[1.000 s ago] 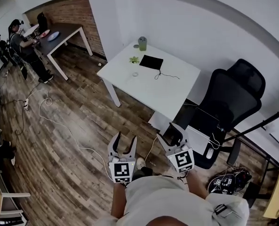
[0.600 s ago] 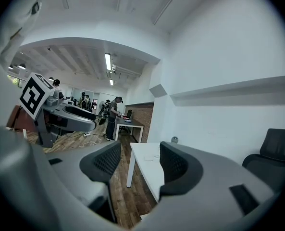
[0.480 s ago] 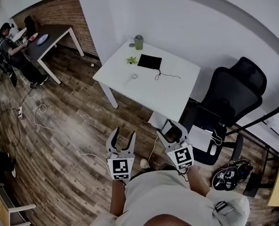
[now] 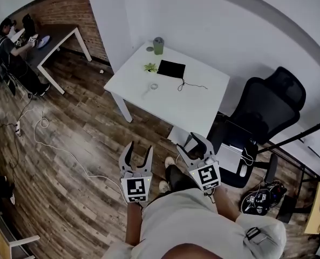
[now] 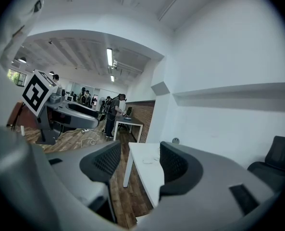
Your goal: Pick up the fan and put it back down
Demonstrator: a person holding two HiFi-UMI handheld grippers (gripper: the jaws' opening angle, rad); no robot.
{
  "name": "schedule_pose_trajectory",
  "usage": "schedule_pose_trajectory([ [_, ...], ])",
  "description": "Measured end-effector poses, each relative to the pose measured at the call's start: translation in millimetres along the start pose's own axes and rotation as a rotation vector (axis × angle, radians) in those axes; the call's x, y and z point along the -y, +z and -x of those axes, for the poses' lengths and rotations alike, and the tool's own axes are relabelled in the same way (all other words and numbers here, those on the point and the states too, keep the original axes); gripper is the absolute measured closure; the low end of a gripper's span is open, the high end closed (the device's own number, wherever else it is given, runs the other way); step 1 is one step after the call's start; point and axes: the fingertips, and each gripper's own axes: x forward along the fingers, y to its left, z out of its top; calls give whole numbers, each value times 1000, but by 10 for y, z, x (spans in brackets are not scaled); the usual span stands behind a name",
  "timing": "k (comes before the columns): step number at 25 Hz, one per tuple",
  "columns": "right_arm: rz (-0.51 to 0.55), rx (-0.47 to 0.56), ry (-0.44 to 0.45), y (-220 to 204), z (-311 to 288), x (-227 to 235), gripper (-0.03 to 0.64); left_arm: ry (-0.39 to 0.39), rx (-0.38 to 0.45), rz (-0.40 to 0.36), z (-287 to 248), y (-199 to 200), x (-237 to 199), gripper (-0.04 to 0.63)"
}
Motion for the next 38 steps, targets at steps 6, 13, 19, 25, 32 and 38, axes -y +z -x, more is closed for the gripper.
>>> schedule_pose_trajectory([
  [6,8,0,23,3,-285,22,360,17,-5,11,-160,-45,-172,347],
  [13,-18,-7,38,-61,-708,200,359,33,-14,24,-543,-94,-407,347],
  [19,-28,-15,39,-80,-1134,416,345,21,-31,19,-907,-121,-588,339],
  [25,-39,-23,46,-84,-1497,664,341,19,-42,15,-1324,-103,-781,337],
  [32,-42,-29,50,-80,-1875,969,339,10,-55,7,-1788,-60,-917,337],
  [38,-56,-28,69,-124,-2151,1200,339,22,-64,-5,-2127,-15,-1026,337],
])
